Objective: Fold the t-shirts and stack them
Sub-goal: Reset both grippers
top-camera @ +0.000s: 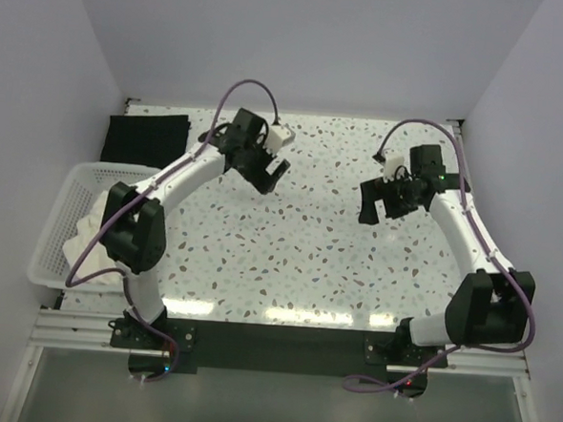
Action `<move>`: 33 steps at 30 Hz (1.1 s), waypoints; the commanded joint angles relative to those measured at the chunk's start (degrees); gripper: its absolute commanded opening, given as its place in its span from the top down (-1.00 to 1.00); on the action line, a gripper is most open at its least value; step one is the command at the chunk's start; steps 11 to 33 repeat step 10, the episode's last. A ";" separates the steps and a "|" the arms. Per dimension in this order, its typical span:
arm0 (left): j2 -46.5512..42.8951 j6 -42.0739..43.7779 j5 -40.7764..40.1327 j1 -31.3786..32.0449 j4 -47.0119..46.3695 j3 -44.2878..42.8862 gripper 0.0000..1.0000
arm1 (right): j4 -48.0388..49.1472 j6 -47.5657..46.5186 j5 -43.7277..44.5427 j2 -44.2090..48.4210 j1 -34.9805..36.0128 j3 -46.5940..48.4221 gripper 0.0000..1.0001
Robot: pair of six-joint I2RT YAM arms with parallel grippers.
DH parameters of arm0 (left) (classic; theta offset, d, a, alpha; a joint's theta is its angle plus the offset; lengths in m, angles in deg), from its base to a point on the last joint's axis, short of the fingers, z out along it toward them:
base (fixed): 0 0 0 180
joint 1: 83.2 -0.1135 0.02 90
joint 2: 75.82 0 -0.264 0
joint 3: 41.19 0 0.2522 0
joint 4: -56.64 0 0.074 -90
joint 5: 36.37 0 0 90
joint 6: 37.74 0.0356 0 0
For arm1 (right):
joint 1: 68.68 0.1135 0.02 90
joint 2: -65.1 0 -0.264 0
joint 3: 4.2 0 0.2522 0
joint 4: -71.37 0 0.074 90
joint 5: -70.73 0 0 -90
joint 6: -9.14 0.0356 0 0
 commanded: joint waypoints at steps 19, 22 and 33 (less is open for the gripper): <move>-14.32 -8.77 0.72 0.59 -11.61 26.47 -1.00 | 8.54 -1.89 0.88 8.63 -0.18 -15.68 -0.97; -14.32 -8.77 0.72 0.59 -11.61 26.47 -1.00 | 8.54 -1.89 0.88 8.63 -0.18 -15.68 -0.97; -14.32 -8.77 0.72 0.59 -11.61 26.47 -1.00 | 8.54 -1.89 0.88 8.63 -0.18 -15.68 -0.97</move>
